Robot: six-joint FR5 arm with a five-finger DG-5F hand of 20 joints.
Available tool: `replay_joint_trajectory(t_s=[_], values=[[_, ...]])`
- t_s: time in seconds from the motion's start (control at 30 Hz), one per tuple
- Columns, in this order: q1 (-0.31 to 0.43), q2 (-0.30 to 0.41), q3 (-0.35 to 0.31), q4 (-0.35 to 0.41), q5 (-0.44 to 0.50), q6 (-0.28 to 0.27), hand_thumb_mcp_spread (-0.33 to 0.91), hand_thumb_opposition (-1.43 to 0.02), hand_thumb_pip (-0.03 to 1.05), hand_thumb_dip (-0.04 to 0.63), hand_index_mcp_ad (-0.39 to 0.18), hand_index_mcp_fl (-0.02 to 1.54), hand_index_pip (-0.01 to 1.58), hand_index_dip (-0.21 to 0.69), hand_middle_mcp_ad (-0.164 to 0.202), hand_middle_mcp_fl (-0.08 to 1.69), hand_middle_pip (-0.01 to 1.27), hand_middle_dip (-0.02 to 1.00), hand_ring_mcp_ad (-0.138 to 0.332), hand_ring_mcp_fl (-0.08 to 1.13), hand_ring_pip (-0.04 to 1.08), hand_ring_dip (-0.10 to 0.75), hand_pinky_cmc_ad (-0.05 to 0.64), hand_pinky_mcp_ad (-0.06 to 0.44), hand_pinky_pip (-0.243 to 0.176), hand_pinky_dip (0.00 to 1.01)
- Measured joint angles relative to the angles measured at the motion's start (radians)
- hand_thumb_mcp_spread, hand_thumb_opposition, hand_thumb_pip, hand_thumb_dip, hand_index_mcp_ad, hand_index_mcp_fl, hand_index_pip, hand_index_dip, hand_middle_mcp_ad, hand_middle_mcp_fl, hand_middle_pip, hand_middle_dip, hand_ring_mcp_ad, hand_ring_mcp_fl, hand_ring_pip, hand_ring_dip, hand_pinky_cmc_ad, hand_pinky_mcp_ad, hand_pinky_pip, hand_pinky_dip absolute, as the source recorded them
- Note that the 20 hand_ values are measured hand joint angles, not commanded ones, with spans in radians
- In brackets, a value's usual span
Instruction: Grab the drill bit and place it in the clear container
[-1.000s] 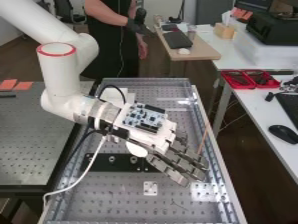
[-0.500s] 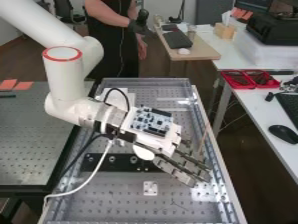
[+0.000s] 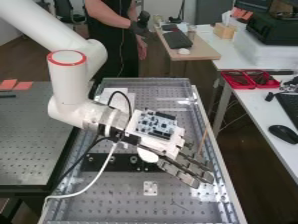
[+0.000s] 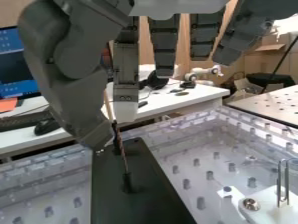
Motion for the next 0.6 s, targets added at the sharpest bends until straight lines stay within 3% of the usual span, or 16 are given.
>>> replay_joint_trajectory(t_s=[0.6], values=[[-0.008, -0.023, 0.028, -0.017, -0.026, -0.001, 0.47, -0.88, 0.59, 0.298, -0.072, 0.23, 1.42, 0.323, 0.113, 0.14, 0.14, 0.19, 0.194, 0.00, 0.09, -0.012, 0.312, 0.182, -0.106, 0.18]])
